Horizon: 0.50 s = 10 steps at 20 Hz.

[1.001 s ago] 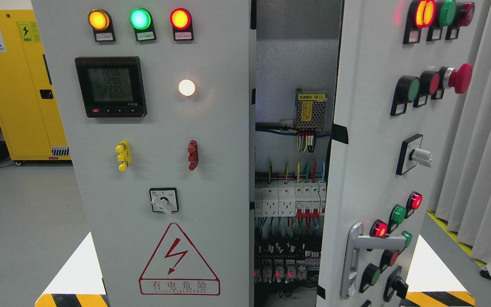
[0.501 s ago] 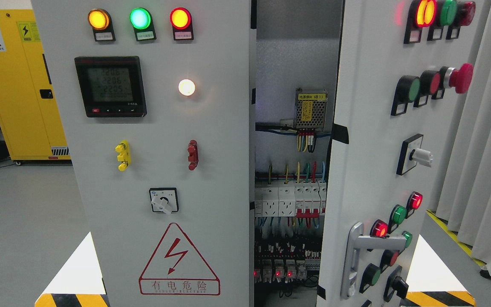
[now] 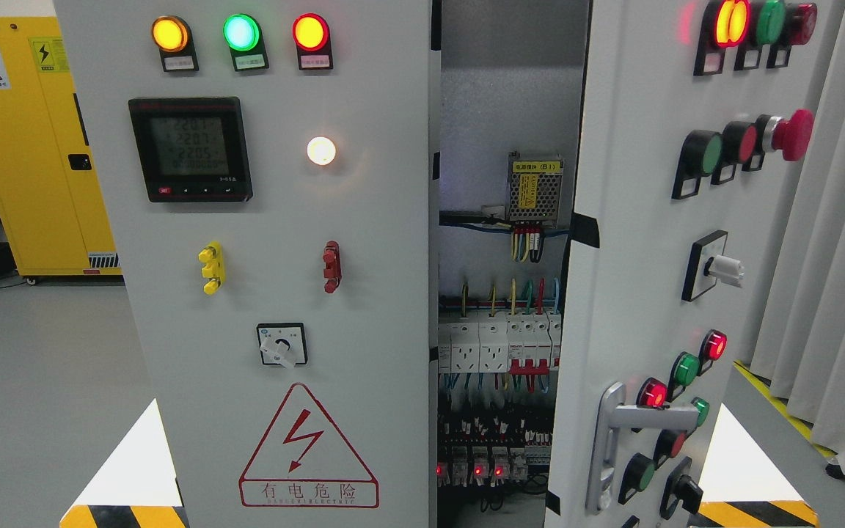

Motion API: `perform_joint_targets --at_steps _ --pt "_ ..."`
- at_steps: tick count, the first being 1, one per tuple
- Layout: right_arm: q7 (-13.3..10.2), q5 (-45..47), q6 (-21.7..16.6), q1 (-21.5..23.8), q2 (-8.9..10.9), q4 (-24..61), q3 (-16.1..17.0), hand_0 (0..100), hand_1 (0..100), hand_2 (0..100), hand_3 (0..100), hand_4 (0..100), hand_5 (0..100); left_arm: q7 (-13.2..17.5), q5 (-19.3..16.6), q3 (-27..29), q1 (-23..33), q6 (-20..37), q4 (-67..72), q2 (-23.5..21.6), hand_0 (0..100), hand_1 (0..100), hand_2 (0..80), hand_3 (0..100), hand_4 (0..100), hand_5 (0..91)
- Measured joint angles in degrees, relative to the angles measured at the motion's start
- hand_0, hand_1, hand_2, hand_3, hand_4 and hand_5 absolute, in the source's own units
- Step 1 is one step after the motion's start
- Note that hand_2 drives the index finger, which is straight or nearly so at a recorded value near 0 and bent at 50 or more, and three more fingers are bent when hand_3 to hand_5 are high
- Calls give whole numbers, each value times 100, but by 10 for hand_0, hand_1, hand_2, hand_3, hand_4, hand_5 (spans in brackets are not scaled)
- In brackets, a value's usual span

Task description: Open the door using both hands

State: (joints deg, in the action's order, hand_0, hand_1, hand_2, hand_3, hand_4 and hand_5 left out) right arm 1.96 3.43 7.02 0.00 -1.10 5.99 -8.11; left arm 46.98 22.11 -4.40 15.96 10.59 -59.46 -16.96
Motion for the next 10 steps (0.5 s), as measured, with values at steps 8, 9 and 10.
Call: perform_joint_targets --at_steps 8,9,10 --pt "0 0 1 0 58 -1 1 0 500 40 0 0 0 170 1057 21 -197 -576 -1733 -809 120 556 0 0 0 0" --pt "0 0 1 0 61 0 1 0 500 40 0 0 0 215 1163 14 -256 -650 -1904 -898 120 556 0 0 0 0" --pt "0 0 1 0 67 0 1 0 500 40 0 0 0 240 1269 1 -318 -708 -2067 -992 120 556 0 0 0 0"
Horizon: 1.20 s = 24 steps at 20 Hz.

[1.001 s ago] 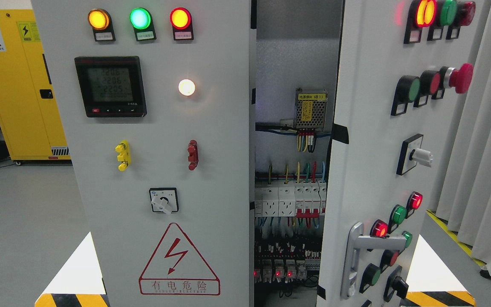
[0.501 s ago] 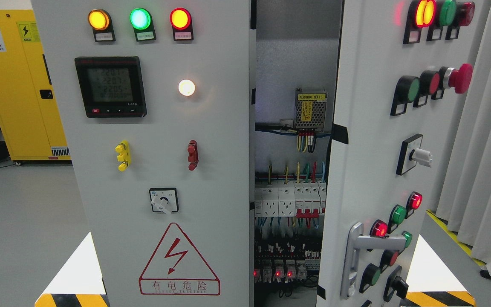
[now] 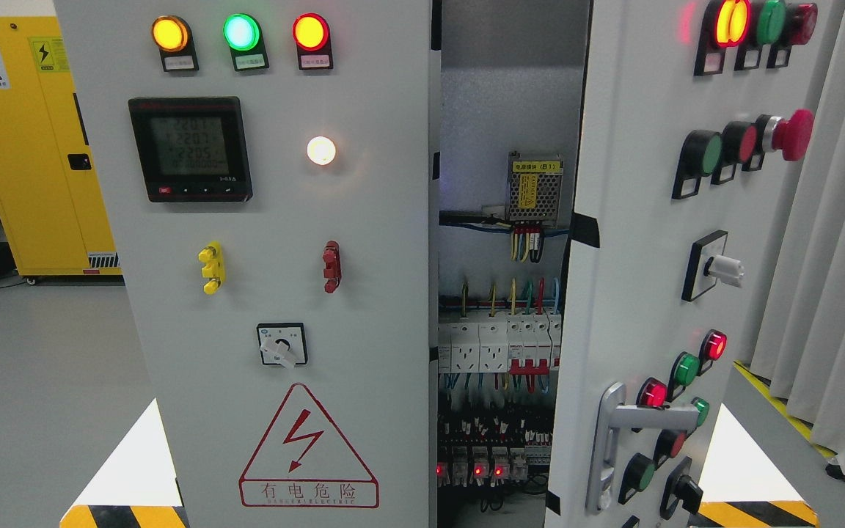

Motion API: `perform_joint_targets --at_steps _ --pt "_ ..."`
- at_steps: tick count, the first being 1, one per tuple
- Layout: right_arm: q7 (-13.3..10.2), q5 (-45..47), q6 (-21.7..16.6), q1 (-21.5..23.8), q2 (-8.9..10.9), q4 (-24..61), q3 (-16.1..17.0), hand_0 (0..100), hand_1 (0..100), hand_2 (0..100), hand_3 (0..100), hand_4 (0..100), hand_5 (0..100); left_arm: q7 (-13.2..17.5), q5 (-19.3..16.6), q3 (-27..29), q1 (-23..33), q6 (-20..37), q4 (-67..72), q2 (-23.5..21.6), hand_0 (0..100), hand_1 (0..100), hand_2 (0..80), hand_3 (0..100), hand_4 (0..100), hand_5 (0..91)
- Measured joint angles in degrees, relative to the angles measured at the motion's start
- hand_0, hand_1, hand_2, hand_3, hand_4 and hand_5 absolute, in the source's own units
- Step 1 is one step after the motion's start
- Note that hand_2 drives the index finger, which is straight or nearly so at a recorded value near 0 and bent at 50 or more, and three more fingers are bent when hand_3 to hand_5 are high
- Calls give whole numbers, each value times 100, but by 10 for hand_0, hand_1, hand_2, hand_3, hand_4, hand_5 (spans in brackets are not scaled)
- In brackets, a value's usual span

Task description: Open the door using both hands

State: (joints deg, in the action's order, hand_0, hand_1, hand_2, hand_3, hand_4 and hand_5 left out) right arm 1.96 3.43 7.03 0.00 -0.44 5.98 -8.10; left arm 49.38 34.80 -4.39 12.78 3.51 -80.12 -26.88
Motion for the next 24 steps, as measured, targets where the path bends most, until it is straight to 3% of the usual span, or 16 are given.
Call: perform_joint_targets --at_steps 7,14,24 --pt "0 0 -21 0 20 -1 1 0 500 40 0 0 0 122 708 -316 -731 -669 -981 -614 120 556 0 0 0 0" --pt "0 0 -24 1 32 -2 1 0 500 40 0 0 0 141 1242 -836 -2006 -1242 -1543 -935 120 556 0 0 0 0" --pt "0 0 -42 0 38 -2 1 0 500 40 0 0 0 113 1850 -1350 -4048 -2604 -1747 -544 120 556 0 0 0 0"
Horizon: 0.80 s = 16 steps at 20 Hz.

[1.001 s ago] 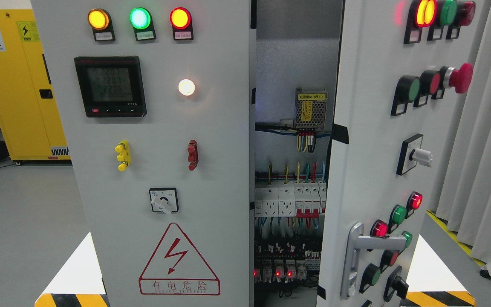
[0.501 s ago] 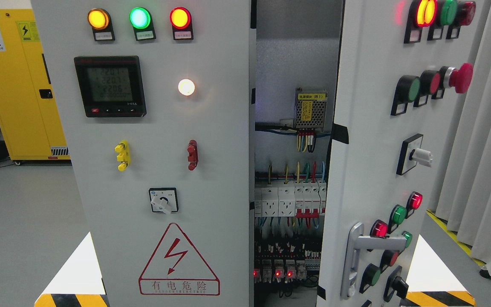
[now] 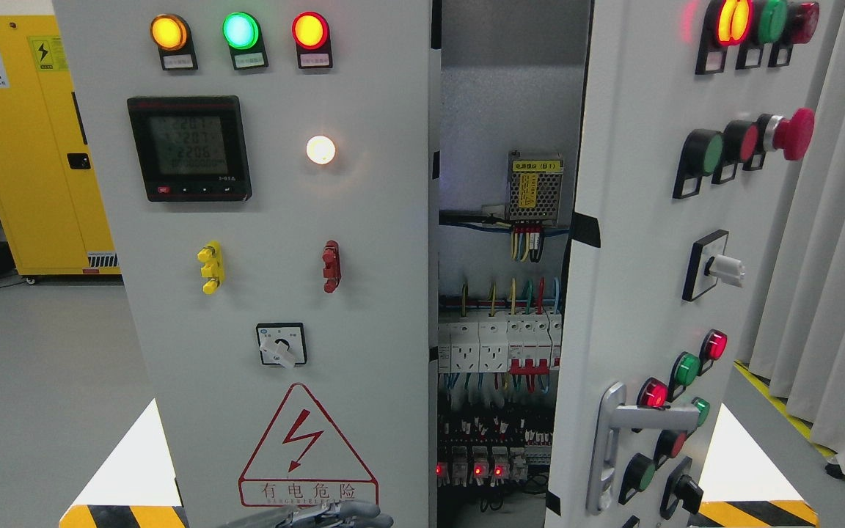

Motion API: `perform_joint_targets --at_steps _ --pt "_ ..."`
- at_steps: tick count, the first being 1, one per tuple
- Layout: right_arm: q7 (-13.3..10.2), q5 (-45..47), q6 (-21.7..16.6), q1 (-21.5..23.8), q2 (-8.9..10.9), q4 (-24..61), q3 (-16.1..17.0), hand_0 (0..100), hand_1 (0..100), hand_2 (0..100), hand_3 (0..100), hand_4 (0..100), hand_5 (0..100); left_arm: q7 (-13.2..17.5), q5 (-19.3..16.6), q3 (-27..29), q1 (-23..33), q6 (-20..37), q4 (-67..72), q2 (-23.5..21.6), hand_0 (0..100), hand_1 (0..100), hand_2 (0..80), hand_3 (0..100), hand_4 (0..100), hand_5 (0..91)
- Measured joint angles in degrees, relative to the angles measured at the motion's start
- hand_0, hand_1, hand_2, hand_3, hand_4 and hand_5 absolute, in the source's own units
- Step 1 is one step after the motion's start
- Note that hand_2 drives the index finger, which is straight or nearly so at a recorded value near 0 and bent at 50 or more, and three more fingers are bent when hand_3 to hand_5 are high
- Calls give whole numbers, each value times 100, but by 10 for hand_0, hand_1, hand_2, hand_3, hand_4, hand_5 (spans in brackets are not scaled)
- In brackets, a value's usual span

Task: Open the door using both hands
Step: 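Reach the left hand into the gap behind the push-button door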

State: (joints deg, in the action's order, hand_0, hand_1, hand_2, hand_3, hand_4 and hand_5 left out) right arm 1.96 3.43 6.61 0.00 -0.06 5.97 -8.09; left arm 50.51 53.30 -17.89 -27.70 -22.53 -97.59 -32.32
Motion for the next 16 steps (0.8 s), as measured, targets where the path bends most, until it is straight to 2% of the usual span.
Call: perform_joint_targets --at_steps 4,16 --pt "0 0 0 0 2 0 0 0 500 40 0 0 0 -19 80 -113 -774 -516 174 344 120 556 0 0 0 0" --pt "0 0 0 0 5 0 1 0 500 40 0 0 0 -23 149 -296 -2540 -1325 1024 1243 120 556 0 0 0 0"
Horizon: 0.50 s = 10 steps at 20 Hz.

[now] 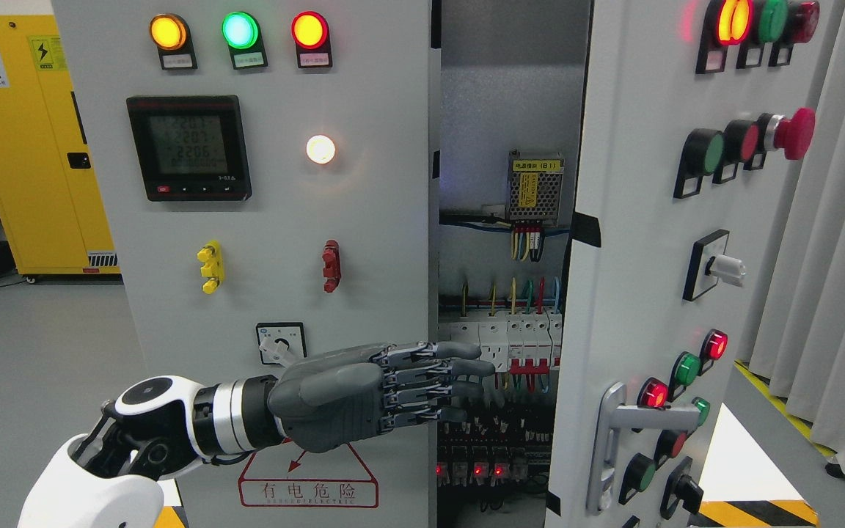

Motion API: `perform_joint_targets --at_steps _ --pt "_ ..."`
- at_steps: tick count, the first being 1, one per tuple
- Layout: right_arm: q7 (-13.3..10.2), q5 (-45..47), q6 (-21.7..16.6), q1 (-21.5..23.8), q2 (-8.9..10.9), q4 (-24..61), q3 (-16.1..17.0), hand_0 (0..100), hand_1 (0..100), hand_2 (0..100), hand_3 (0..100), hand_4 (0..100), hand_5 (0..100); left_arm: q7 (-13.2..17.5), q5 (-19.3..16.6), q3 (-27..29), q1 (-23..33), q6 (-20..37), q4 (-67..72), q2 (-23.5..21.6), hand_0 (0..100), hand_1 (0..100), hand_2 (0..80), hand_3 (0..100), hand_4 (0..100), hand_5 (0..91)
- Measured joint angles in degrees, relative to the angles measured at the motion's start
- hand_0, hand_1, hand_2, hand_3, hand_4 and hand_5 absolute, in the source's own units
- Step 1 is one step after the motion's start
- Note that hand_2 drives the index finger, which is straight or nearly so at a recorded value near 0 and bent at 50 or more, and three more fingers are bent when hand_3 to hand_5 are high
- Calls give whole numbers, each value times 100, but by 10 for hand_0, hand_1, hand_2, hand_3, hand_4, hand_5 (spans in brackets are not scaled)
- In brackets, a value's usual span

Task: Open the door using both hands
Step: 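Reach the left hand into the gap behind the push-button door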

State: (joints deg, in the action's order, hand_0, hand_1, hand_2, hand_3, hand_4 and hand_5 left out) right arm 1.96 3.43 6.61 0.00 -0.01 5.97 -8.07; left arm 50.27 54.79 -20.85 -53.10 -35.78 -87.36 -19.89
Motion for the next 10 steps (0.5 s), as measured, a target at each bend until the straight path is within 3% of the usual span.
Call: perform_joint_targets --at_steps 10 --pt "0 0 0 0 1 -1 0 0 500 40 0 0 0 0 11 -74 -1229 -221 911 722 120 556 0 0 0 0"
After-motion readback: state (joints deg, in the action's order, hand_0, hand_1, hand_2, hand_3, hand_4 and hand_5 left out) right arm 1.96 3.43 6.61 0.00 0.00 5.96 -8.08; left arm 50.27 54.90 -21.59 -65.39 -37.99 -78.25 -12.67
